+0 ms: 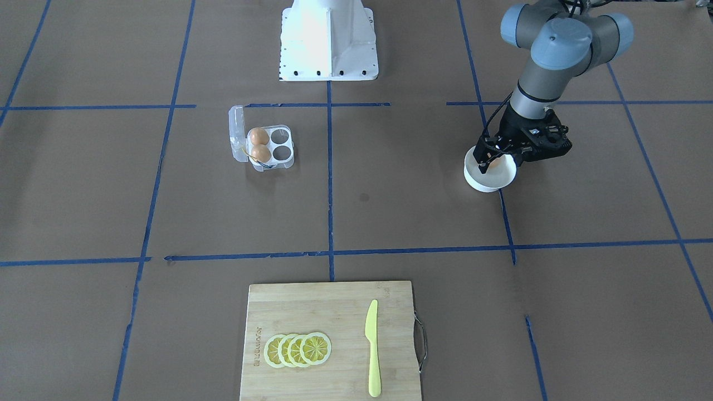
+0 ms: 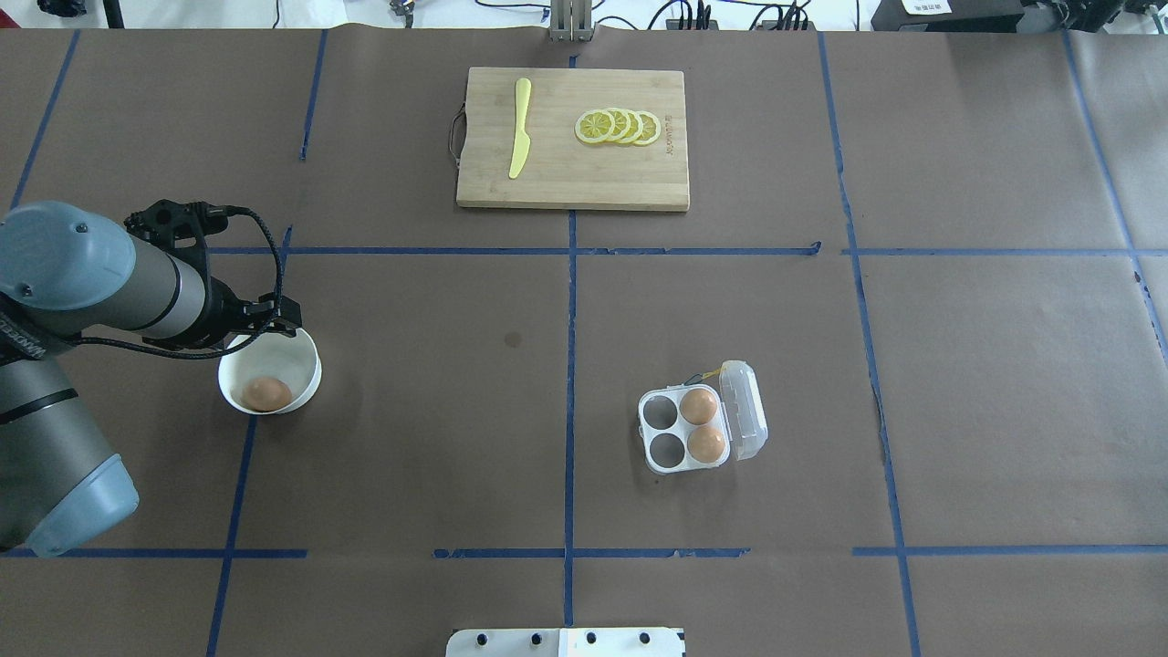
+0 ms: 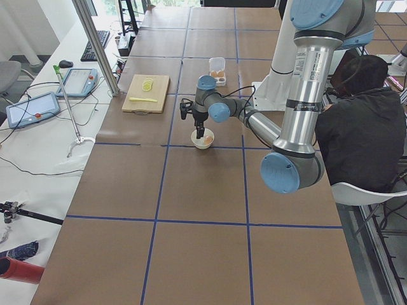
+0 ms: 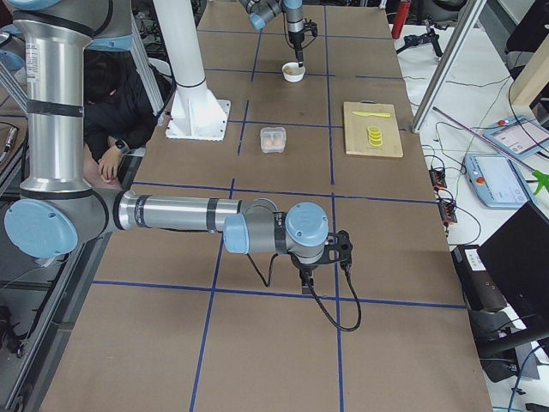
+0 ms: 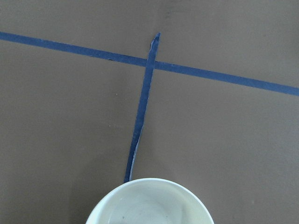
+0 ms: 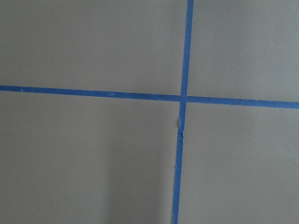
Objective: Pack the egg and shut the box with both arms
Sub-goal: 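Move the left gripper over the white bowl and lower toward the egg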
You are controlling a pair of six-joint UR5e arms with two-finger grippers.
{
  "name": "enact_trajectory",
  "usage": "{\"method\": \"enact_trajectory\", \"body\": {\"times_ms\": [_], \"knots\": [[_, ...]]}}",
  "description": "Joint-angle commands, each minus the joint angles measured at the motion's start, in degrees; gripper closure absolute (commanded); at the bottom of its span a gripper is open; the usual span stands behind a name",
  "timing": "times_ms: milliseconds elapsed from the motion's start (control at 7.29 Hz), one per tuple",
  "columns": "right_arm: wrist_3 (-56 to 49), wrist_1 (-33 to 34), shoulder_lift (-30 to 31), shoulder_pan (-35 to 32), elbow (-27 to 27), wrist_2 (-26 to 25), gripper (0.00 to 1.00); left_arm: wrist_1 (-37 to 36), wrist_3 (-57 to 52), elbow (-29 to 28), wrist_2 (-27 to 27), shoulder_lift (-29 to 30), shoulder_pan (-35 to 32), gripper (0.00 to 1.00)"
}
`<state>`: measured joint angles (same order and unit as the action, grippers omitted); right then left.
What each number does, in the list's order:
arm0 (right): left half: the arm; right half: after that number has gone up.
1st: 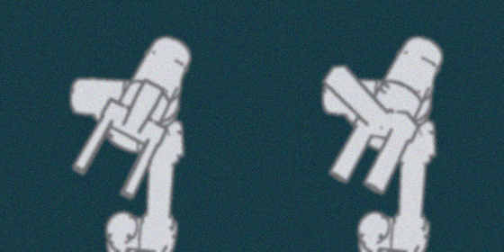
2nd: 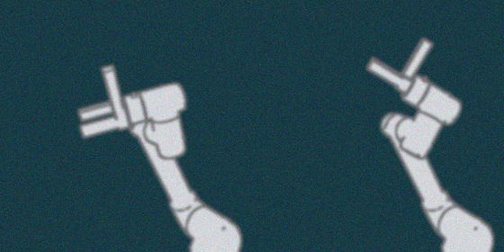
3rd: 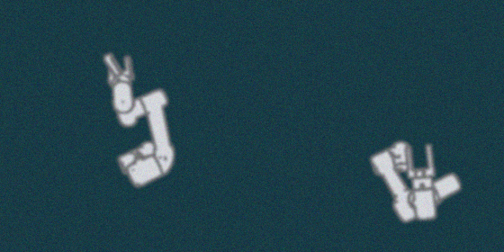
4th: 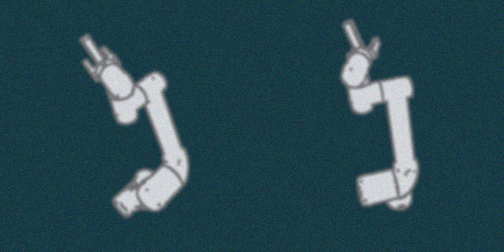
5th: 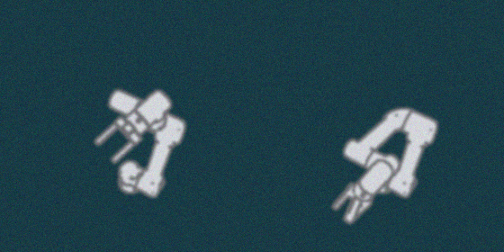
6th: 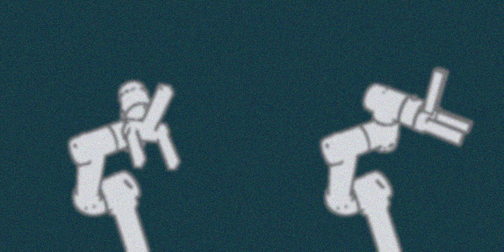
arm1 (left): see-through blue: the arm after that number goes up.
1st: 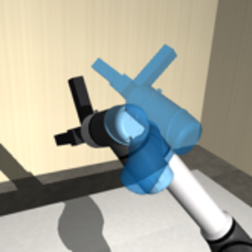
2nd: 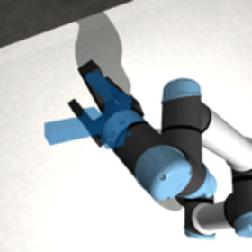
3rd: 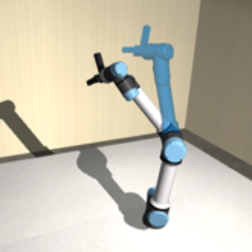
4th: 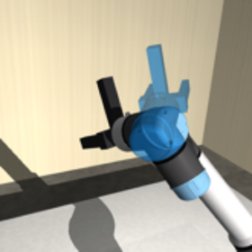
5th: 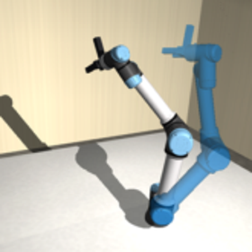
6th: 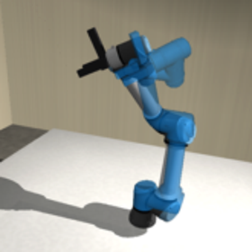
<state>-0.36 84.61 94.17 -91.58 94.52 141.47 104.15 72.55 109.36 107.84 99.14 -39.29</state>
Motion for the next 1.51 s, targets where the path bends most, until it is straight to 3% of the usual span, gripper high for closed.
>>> {"method": "enact_trajectory", "body": {"times_ms": [0,1371], "knots": [[0.0,0.0,0.0,0.0,0.1,0.0,0.0,0.0,0.1,-0.4,-0.1,0.0,1.1,0.13],[-0.1,0.0,0.6,0.0,1.0,0.1,0.0,-1.2,4.4,-1.9,0.0,-0.1,5.8,0.16]]}}
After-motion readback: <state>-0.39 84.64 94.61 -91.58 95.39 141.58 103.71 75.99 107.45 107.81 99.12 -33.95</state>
